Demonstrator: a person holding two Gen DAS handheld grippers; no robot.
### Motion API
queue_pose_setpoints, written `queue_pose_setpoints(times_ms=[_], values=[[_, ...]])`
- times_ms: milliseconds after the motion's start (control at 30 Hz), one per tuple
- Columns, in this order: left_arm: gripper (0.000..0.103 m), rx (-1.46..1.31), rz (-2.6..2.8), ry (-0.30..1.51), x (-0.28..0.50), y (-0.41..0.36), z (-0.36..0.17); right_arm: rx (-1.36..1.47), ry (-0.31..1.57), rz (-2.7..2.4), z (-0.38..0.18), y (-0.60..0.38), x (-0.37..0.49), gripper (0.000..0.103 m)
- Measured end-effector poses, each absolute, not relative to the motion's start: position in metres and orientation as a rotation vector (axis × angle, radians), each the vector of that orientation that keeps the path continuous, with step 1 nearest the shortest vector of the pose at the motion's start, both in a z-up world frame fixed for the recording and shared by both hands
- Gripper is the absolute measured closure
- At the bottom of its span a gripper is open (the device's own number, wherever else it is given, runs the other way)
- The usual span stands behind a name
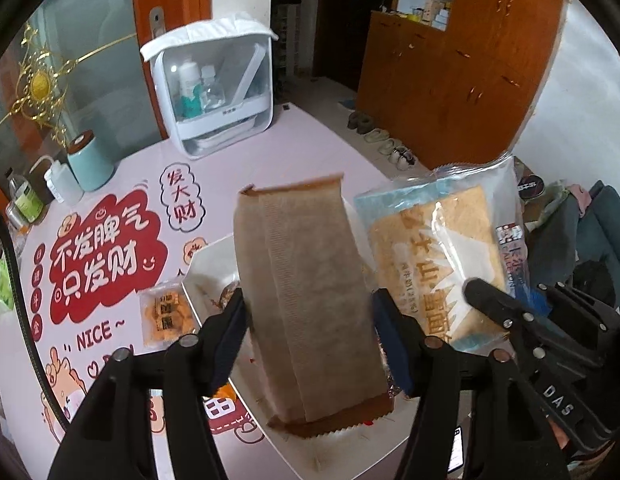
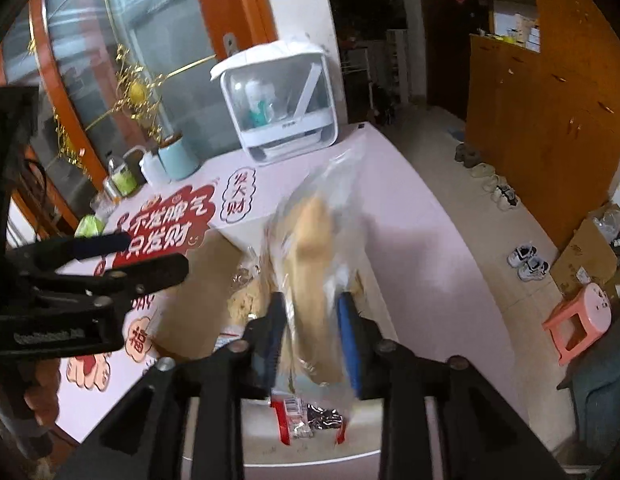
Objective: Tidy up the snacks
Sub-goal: 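Lower both bread packs into the white tray and open both grippers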
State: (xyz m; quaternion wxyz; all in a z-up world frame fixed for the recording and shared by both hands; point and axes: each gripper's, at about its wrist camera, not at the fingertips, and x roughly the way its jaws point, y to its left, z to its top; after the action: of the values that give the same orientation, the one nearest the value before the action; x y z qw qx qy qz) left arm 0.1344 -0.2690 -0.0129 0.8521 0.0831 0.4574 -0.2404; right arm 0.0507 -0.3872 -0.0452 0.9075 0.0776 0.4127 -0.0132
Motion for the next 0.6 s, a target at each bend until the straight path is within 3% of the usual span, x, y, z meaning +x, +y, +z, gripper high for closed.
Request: queue_pose_setpoints(times_ms=[67, 100, 600], values=[[0.017, 0.184, -0.476, 0.965, 0.136, -0.268, -0.017, 0.155, 0.836, -0.018, -0.044, -0.385, 0.049, 0.053], [0.015, 0.187, -0.462, 0.961, 0.136, -0.267, -0.018, 0.156, 0.832, -0.007, -0.043, -0.384, 0.049, 0.052], [0.014, 0.184, -0.349, 0.966, 0.123, -0.229, -0.021, 0.177, 0.822, 0.024, -0.038, -0.372, 0.049, 0.052]])
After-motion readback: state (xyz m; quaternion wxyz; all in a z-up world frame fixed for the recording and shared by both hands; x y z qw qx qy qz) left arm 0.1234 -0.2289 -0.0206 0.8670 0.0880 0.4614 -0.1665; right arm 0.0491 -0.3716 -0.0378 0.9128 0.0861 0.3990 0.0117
